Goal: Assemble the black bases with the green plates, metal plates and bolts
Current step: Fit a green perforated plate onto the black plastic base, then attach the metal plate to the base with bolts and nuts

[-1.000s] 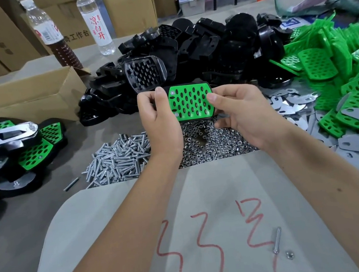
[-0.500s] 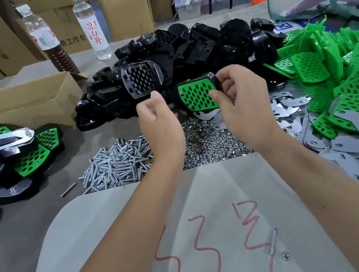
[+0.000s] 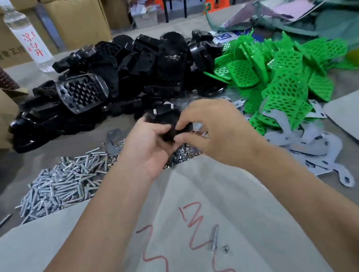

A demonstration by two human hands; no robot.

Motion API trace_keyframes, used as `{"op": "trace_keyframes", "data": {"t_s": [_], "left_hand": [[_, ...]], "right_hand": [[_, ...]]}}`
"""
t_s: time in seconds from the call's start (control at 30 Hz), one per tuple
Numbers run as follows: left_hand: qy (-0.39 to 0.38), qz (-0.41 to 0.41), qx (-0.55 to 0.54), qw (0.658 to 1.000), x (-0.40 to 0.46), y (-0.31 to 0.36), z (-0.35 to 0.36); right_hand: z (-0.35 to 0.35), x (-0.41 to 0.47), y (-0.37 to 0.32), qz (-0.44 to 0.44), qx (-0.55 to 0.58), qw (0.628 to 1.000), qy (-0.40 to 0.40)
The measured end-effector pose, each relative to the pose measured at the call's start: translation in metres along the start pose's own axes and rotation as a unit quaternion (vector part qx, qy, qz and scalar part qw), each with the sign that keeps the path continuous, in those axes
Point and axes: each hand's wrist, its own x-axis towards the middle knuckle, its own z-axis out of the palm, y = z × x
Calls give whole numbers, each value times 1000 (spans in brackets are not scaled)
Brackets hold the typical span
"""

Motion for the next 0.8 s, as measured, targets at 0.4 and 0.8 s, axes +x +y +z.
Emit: {"op": "trace_keyframes", "data": {"t_s": [0.4, 0.8], "left_hand": [[-85, 6, -8, 996, 8, -43, 72], [-64, 69, 2, 996, 12, -37, 44]], "right_hand": [[-98, -62, 65, 425, -190, 884, -44], [-92, -27, 56, 351, 215, 889, 201]]}}
